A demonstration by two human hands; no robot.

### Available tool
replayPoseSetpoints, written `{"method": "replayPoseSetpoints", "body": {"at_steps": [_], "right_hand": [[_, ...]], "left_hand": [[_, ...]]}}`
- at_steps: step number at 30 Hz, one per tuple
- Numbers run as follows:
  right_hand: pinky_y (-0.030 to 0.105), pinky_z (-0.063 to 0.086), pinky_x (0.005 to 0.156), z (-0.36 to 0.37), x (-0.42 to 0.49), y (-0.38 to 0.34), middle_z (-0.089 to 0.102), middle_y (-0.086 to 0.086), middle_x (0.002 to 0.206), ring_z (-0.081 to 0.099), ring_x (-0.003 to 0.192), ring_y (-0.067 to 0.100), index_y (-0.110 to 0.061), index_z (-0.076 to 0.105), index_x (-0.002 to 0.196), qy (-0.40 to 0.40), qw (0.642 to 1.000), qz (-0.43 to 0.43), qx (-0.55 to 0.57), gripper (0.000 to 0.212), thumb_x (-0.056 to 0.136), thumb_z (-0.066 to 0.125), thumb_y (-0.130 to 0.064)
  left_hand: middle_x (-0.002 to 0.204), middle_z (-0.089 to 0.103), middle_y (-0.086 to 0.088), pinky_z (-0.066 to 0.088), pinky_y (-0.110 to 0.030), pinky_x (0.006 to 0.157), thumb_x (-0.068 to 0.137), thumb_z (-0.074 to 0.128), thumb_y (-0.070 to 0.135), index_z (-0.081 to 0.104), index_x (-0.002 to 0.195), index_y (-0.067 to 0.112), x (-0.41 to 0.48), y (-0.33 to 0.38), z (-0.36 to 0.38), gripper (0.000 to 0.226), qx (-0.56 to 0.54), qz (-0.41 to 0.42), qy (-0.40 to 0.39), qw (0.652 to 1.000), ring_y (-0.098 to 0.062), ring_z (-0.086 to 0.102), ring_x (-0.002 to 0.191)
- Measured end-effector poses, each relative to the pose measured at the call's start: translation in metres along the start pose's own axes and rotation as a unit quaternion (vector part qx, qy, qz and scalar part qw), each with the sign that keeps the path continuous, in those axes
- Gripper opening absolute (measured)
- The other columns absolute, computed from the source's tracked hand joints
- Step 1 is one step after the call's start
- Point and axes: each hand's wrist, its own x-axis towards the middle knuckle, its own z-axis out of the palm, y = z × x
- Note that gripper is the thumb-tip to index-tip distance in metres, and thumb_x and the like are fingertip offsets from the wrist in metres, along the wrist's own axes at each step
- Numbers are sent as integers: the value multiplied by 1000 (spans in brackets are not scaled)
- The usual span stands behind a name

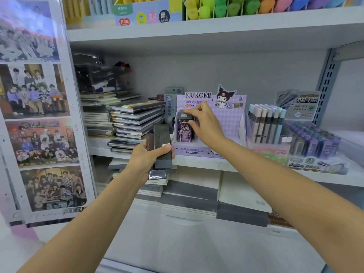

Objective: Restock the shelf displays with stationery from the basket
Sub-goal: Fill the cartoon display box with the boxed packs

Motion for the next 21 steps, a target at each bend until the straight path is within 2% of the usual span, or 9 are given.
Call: {"method": "replayPoseSetpoints", "body": {"at_steps": [2, 4, 6, 9, 11, 13, 16, 19, 21], "right_hand": [[30, 46, 74, -4, 1, -2, 39, 2, 108, 45, 94, 18, -22, 55, 134, -28, 999, 0, -19, 41, 93, 60, -16], [32, 44, 88, -10, 3, -5, 40, 4, 116, 43, 106, 19, -21, 53, 136, -37, 999, 1, -26, 42, 95, 59, -22], [26, 38, 94, -16, 0, -10, 39, 3, 120, 42, 108, 15, -19, 50, 138, -24, 999, 5, 42, 44, 95, 57, -23], [16, 45, 80, -22, -14, -21, 52, 4, 113, 54, 87, 12, -15, 49, 136, -32, 965, 65, 253, 41, 96, 57, -22], [27, 53, 84, -24, -23, -27, 60, 7, 111, 61, 93, 18, -14, 50, 133, -80, 930, 112, 341, 40, 95, 59, -21], [36, 54, 88, -25, -30, -28, 63, 9, 104, 63, 99, 24, -12, 56, 127, -104, 913, 124, 375, 33, 94, 59, -13], [35, 56, 82, -30, -37, -25, 62, 11, 100, 63, 92, 23, -10, 62, 117, -53, 905, 137, 398, 25, 92, 59, -5], [30, 58, 72, -35, -43, -17, 60, 13, 112, 63, 85, 23, -6, 64, 112, 2, 901, 166, 401, 22, 92, 59, 0], [25, 57, 70, -38, -48, -10, 58, 14, 122, 65, 86, 22, -3, 67, 110, -6, 910, 147, 388, 20, 92, 58, 0]], "left_hand": [[89, 76, -13, 58, -31, 55, 79, 76, 9, 64, 108, 1, -1, 1, 2, 32, -1, -5, -4, 1000, -23, 74, 74], [90, 76, -13, 58, -33, 55, 78, 77, 10, 64, 106, 2, -3, 2, 5, 32, 0, -5, -11, 1000, -24, 74, 75], [91, 76, -12, 60, -36, 58, 75, 79, 14, 65, 105, 4, -5, 3, 9, 34, 15, -3, -24, 1000, -25, 74, 79], [93, 76, -11, 61, -41, 67, 71, 81, 20, 66, 105, 8, -10, 7, 17, 40, 41, -7, -48, 998, -25, 74, 84], [92, 76, -13, 61, -40, 64, 74, 81, 17, 65, 107, 6, -14, 8, 24, 39, 48, -11, -69, 996, -25, 74, 82], [89, 76, -13, 58, -32, 54, 77, 79, 16, 65, 107, 5, -18, 10, 31, 35, 55, -12, -85, 995, -22, 74, 78], [87, 76, -10, 55, -29, 52, 81, 76, 21, 66, 105, 9, -24, 12, 38, 29, 43, -21, -85, 995, -20, 73, 73], [88, 74, -7, 59, -39, 64, 82, 75, 17, 67, 106, 13, -26, 14, 38, 25, 37, -24, -28, 999, -21, 69, 74], [88, 71, -7, 58, -44, 71, 81, 76, 15, 66, 101, 14, -26, 16, 39, 23, 39, -16, 13, 999, -23, 66, 75]]}}
